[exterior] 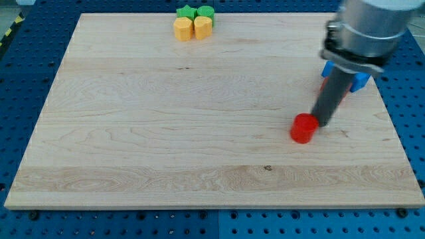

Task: Push the red circle to the bottom side of the board

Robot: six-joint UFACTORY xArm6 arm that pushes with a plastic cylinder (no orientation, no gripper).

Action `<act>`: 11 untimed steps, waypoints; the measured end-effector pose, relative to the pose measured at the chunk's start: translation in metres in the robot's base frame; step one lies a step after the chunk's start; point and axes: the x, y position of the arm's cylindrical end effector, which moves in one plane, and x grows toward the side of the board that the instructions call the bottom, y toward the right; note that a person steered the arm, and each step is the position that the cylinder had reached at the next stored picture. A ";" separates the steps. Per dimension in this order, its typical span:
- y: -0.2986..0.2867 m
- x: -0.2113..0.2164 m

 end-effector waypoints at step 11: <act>-0.167 0.054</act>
